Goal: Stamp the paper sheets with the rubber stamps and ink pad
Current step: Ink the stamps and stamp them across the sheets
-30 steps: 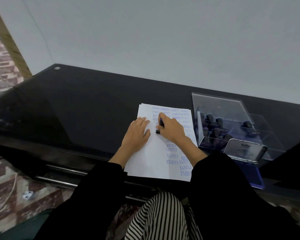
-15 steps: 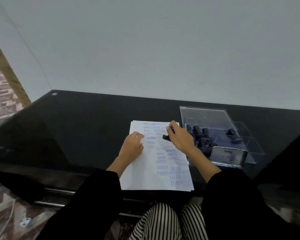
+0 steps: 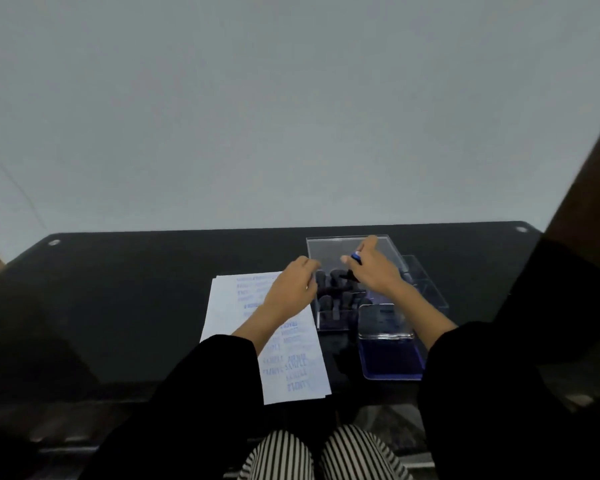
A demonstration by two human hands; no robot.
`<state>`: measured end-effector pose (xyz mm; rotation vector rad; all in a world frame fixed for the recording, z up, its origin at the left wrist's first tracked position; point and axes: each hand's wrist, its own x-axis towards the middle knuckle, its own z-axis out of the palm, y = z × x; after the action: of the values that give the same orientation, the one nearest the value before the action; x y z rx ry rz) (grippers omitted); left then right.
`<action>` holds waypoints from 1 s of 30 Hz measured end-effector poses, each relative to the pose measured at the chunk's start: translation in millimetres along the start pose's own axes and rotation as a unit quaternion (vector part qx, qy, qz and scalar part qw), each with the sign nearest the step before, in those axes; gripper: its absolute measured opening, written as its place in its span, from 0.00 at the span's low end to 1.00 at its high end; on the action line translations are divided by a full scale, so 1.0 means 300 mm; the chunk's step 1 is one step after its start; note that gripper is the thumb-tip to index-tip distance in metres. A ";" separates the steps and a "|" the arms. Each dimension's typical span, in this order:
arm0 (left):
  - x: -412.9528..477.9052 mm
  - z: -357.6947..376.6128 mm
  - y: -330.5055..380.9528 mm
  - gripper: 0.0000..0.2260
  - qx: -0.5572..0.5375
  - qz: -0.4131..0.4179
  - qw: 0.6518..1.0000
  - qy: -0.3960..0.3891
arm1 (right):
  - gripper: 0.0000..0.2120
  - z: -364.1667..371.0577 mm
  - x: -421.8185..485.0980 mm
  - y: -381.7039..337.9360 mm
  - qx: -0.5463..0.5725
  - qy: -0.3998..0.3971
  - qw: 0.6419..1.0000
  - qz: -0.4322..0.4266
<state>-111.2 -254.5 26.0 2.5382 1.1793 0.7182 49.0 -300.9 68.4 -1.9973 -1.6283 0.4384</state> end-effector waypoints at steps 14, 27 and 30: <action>0.021 0.188 0.219 0.21 -0.005 0.070 0.992 -0.103 | 0.09 -0.091 -0.101 0.227 0.006 0.054 0.998 0.028; 0.131 0.253 0.250 0.24 0.059 0.005 0.987 -0.151 | 0.10 -0.134 0.010 0.305 -0.029 0.096 0.994 0.042; 0.174 0.286 0.240 0.24 0.085 0.002 0.984 -0.159 | 0.10 -0.125 0.056 0.332 -0.028 0.109 0.993 0.041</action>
<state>9.6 -262.1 0.5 2.6631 1.1669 0.2058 153.5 -305.6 42.5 -2.0790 -1.4428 0.1976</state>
